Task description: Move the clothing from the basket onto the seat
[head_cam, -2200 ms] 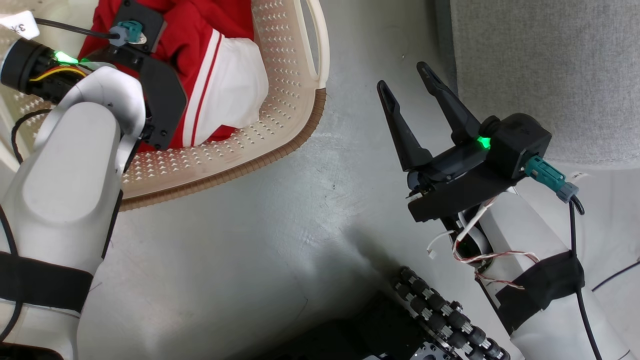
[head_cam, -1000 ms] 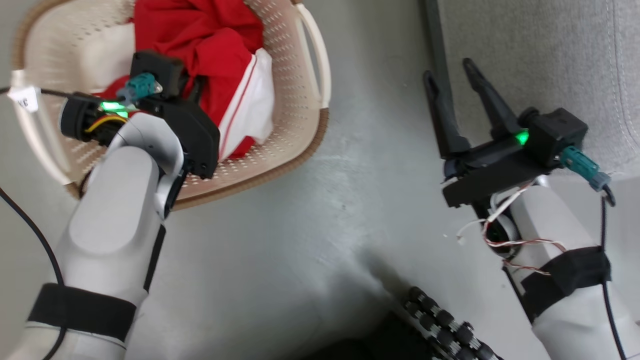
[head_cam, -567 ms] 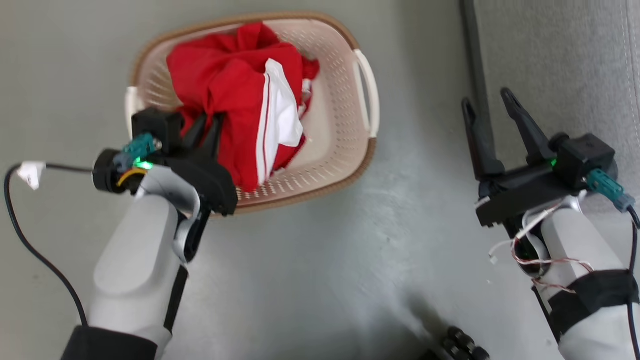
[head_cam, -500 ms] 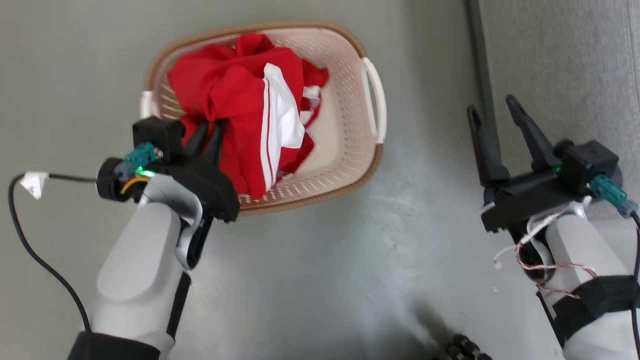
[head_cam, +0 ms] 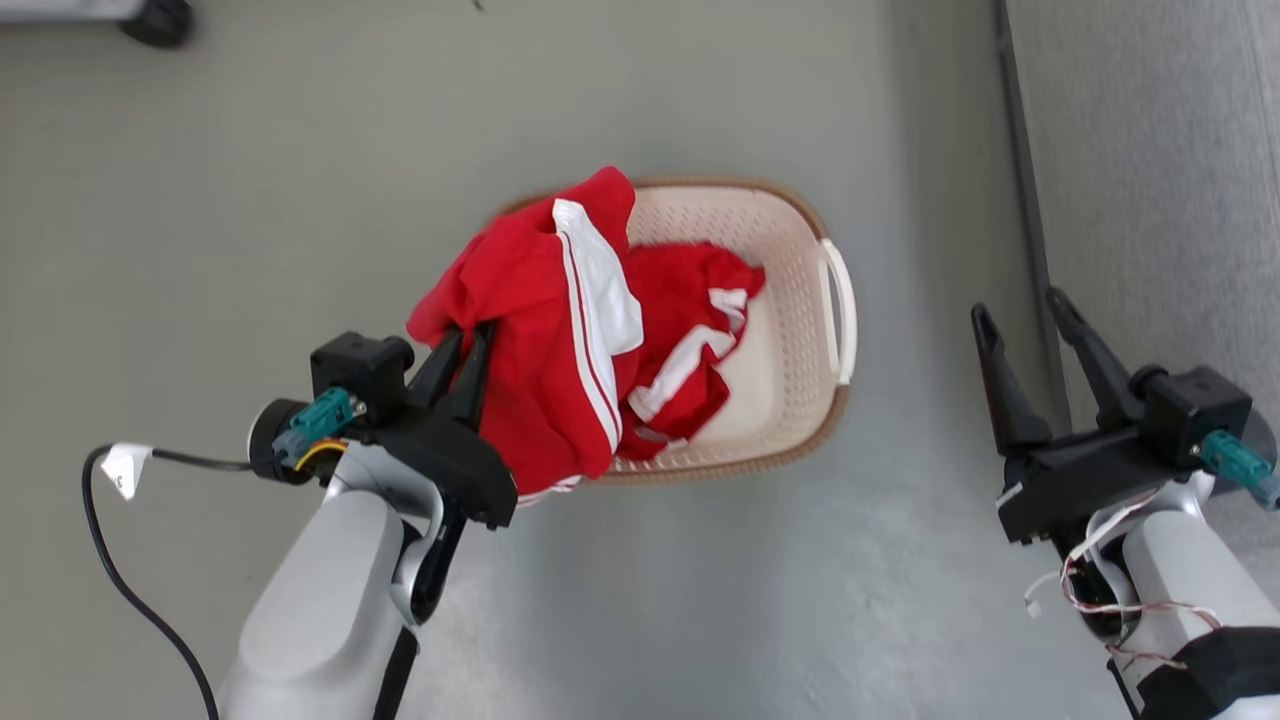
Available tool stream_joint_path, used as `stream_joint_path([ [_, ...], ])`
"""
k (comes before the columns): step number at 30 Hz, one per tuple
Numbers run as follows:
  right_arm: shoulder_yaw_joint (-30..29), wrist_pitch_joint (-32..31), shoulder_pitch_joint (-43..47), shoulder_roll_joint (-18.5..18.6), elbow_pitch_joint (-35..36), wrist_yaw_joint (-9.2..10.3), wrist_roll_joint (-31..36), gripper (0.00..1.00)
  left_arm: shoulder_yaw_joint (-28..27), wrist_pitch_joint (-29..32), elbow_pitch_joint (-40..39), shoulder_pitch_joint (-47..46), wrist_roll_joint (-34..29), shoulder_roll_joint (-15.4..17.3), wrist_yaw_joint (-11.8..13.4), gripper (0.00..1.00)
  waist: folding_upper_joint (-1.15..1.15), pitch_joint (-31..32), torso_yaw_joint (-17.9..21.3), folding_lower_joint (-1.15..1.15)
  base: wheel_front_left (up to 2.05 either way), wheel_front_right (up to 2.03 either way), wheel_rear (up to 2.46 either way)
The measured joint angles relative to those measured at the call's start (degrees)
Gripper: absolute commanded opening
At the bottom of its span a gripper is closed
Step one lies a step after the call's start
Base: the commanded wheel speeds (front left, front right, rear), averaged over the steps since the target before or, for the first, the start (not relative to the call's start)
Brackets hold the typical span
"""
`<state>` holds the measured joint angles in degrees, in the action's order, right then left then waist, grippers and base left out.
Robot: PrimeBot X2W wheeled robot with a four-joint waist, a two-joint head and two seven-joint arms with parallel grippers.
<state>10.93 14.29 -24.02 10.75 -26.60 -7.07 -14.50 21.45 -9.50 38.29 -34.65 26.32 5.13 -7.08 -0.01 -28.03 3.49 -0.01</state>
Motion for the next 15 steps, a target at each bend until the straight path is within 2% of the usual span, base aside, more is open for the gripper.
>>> stream_joint_path([
  [15, 1.68, -0.01, 6.64, -0.02, -1.23, 0.00, -0.03, 1.00, 0.01, -2.03, -3.85, 8.41, 2.74, 1.02, -0.07, 0.00, 0.00, 13.39, -4.55, 0.00, 0.00, 0.00, 0.00],
])
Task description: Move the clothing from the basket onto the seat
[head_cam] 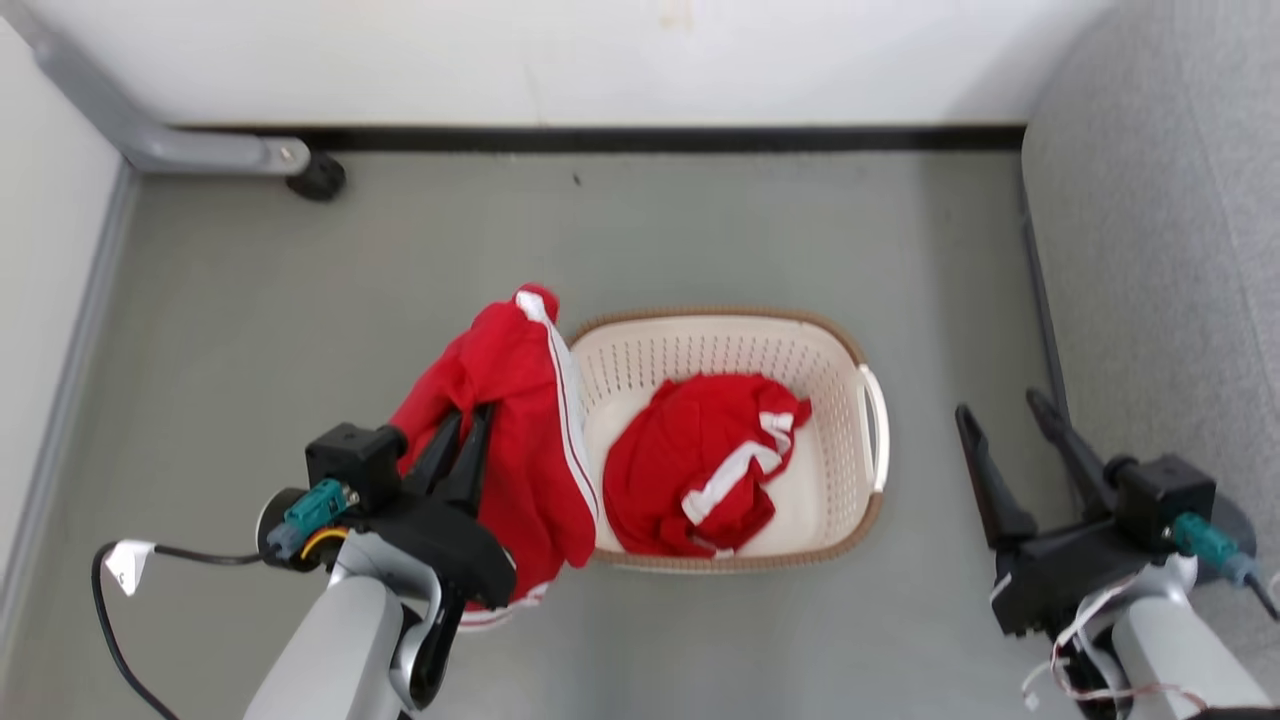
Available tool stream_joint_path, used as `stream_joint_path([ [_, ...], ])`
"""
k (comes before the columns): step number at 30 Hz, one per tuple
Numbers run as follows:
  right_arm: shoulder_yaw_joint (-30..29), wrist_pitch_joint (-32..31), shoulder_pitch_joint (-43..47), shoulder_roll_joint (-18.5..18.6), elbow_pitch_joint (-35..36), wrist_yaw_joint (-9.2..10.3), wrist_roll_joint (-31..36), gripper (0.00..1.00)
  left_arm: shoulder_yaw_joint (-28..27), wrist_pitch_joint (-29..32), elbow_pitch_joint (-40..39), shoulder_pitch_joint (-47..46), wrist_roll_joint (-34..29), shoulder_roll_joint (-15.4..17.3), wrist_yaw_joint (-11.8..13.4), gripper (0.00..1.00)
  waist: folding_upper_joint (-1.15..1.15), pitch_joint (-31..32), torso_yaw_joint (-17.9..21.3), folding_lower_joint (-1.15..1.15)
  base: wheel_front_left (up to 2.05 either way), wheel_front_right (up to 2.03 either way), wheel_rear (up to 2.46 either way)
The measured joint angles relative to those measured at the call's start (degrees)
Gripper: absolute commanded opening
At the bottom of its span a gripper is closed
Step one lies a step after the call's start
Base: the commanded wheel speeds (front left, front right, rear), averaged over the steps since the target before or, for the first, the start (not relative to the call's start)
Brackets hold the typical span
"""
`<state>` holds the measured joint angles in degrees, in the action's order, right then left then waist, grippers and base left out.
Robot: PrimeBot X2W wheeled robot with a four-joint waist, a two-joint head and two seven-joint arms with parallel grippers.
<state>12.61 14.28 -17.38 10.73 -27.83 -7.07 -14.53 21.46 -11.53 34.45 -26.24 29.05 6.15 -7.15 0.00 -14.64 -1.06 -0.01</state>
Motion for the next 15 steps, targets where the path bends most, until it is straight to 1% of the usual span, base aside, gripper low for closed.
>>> stream_joint_path([
  [8, 1.29, 0.00, 5.37, -0.47, -0.69, 0.00, -0.27, 1.00, 0.20, 0.00, -1.35, 4.93, 0.60, 1.03, 0.00, 0.00, 0.00, 6.95, -1.01, 0.00, 0.00, 0.00, 0.00],
  [15, 2.03, -0.01, 9.05, -0.43, 0.43, 0.00, -0.64, 1.00, -0.51, 0.00, -4.90, 9.12, 1.79, 1.89, 0.20, 0.00, 0.00, 12.03, -1.49, 0.00, 0.00, 0.00, 0.00],
])
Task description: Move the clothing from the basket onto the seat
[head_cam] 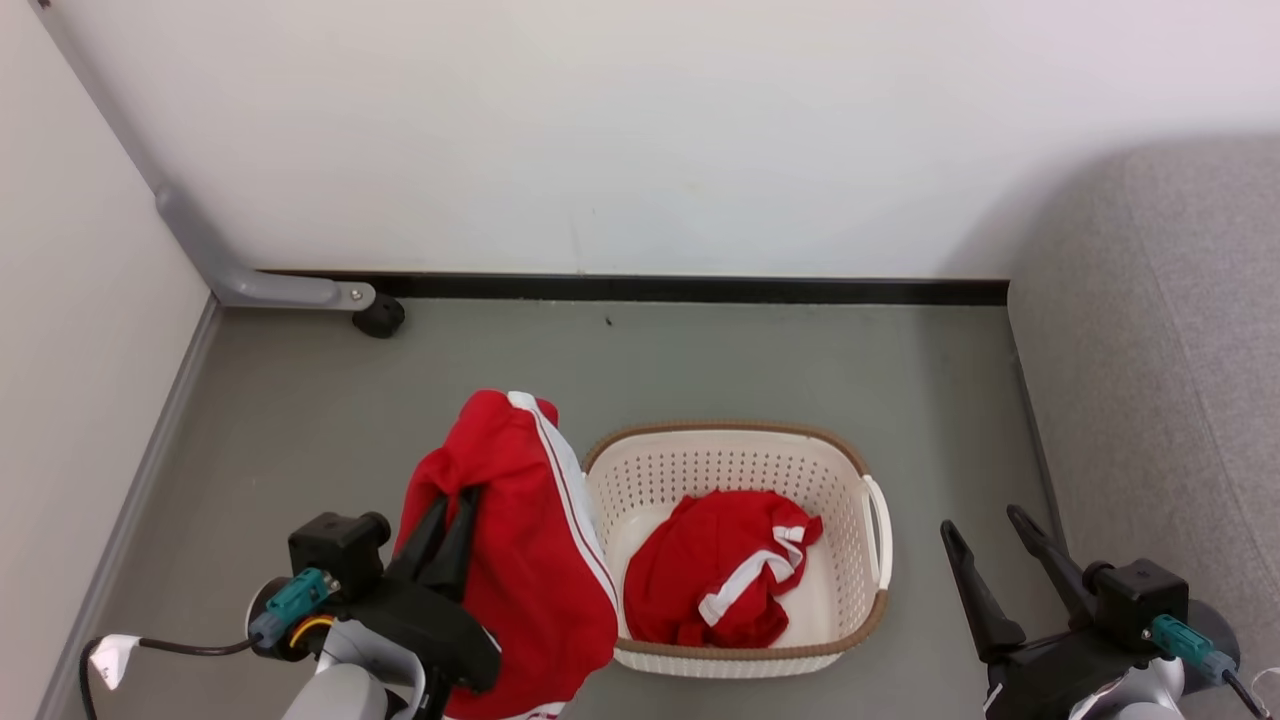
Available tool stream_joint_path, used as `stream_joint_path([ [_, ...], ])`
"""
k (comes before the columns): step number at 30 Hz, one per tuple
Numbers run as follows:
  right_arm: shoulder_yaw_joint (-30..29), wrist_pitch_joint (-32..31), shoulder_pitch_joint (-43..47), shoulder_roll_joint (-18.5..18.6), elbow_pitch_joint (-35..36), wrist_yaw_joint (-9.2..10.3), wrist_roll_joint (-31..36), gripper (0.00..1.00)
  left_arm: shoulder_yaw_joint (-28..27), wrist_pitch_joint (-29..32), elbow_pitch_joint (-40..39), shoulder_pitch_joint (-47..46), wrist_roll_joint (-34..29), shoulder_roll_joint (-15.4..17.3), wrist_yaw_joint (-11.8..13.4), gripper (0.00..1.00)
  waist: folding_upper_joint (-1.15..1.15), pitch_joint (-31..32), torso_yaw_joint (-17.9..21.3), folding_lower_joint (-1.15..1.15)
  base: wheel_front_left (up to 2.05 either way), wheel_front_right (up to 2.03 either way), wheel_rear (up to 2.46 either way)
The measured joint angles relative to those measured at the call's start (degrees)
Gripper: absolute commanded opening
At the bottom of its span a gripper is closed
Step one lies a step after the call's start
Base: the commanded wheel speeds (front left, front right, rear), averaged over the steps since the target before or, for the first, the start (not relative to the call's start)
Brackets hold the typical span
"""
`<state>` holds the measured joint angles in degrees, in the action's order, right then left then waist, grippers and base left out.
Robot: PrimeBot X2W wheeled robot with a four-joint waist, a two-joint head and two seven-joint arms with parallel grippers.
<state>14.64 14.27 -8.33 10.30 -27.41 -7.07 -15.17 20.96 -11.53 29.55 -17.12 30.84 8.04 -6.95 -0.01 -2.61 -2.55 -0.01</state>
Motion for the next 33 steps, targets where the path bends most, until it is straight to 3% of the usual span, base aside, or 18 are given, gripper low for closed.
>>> stream_joint_path([
  [11, 0.21, 0.00, 1.55, 0.51, 1.91, 0.00, -0.03, 1.00, -2.37, -0.18, -3.88, 1.89, 0.70, 0.96, 2.50, 0.00, 0.00, 2.99, -0.69, 0.01, 0.00, 0.00, 0.00],
  [23, 2.20, 0.00, 1.51, 0.65, 3.94, 0.00, -0.45, 1.00, -2.53, 0.45, -7.87, 2.39, 0.87, 1.30, 3.49, 0.00, 0.01, 3.29, -1.81, 0.01, 0.00, 0.00, 0.00],
  [29, 6.60, 0.00, 0.10, 0.31, 5.50, 0.00, -0.45, 1.00, -2.27, 1.45, -9.21, 2.46, 0.86, 1.59, 3.92, 0.00, 0.01, 3.13, -2.23, 0.01, 0.00, 0.00, 0.00],
  [33, 13.11, 0.01, -2.83, -0.92, 6.43, 0.00, -0.45, 1.00, -1.96, 2.37, -10.12, 2.46, 0.86, 1.88, 3.94, 0.00, 0.01, 2.98, -2.38, 0.01, 0.00, 0.00, 0.00],
])
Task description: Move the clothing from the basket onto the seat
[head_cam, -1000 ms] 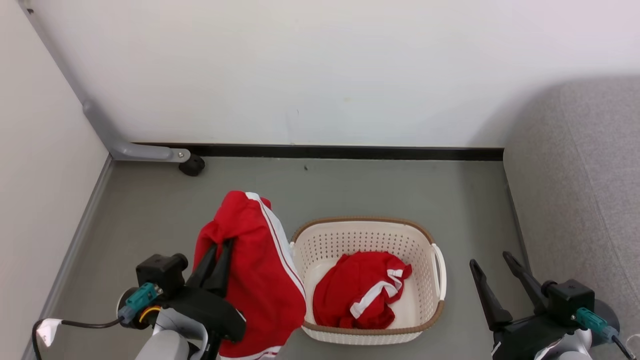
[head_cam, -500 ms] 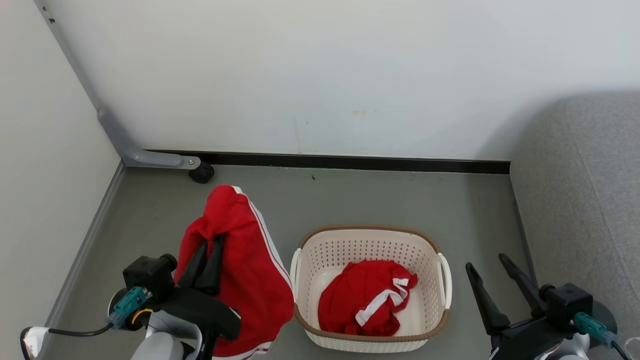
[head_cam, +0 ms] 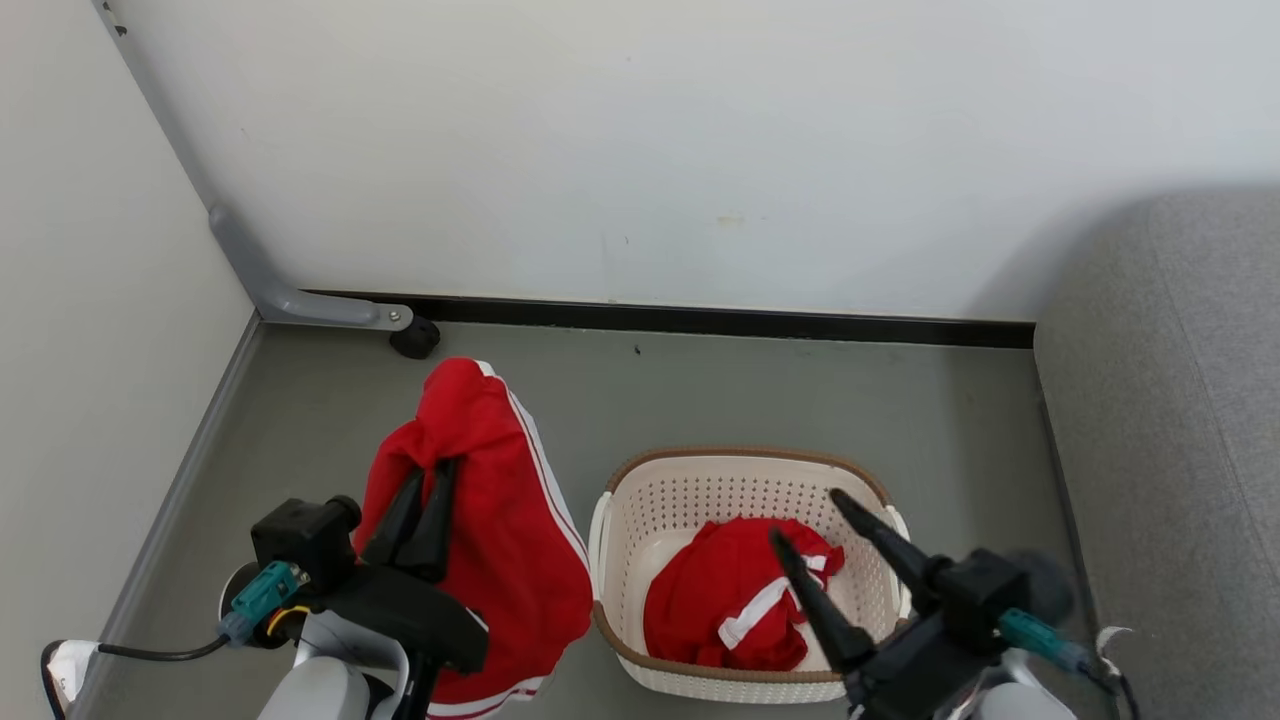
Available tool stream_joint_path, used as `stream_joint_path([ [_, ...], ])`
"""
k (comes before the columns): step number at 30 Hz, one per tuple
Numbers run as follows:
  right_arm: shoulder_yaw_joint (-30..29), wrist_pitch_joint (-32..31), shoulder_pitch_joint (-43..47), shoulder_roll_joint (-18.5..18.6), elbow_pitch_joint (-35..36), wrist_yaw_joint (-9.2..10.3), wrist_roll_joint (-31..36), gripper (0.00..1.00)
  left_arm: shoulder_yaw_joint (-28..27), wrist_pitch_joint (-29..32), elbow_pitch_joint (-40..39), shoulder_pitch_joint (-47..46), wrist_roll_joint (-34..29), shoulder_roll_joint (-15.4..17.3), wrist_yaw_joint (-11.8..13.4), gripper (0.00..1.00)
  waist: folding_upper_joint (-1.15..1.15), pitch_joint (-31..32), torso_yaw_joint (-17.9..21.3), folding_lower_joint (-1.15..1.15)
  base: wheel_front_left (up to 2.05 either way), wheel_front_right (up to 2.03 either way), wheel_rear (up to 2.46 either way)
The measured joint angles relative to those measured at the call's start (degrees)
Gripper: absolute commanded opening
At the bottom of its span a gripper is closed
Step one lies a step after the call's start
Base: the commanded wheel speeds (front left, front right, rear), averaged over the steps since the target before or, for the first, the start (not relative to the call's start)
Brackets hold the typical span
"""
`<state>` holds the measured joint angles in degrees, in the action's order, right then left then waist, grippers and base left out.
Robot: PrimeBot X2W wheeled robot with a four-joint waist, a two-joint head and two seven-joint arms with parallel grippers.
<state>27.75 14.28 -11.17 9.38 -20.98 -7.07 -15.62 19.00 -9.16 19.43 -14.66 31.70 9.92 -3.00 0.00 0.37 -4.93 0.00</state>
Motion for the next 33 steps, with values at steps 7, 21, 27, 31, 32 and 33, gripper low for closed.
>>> stream_joint_path([
  [7, 11.44, 0.00, -6.54, -3.56, -0.19, 0.00, -0.22, 1.00, 1.01, 1.37, -1.36, -0.14, -0.04, -0.10, 0.05, 0.00, 0.00, -0.30, -0.41, 0.00, 0.00, 0.00, 0.00],
  [21, 19.90, 0.00, -15.71, -5.53, -4.67, 0.00, -5.70, 1.00, 4.17, 4.20, -4.89, -3.21, -0.54, -1.87, -0.04, 0.00, 0.00, -2.03, -3.04, 0.00, 0.00, 0.00, 0.00],
  [27, 21.46, 0.00, -17.39, -5.56, -6.04, 0.00, -7.26, 1.00, 5.15, 4.88, -5.95, -5.08, -0.63, -3.11, -0.05, 0.00, 0.00, -3.46, -3.74, 0.00, 0.00, 0.00, 0.00],
  [31, 23.02, 0.00, -18.50, -5.42, -5.19, 0.00, -9.87, 1.00, 6.12, 5.20, -6.30, -5.91, -0.99, -3.90, -0.09, 0.00, 0.01, -4.19, -3.91, 0.01, 0.00, 0.00, 0.00],
  [32, 23.52, 0.00, -18.84, -5.43, -4.69, 0.00, -10.63, 1.00, 6.38, 5.52, -6.31, -6.32, -1.04, -4.27, -0.09, 0.00, 0.00, -4.27, -3.95, 0.01, 0.00, 0.00, 0.00],
  [33, 23.84, 0.01, -19.10, -5.45, -4.24, 0.00, -11.17, 1.00, 6.66, 5.52, -6.31, -6.61, -1.04, -4.59, -0.09, 0.00, 0.00, -4.32, -3.99, 0.00, 0.00, 0.00, 0.00],
])
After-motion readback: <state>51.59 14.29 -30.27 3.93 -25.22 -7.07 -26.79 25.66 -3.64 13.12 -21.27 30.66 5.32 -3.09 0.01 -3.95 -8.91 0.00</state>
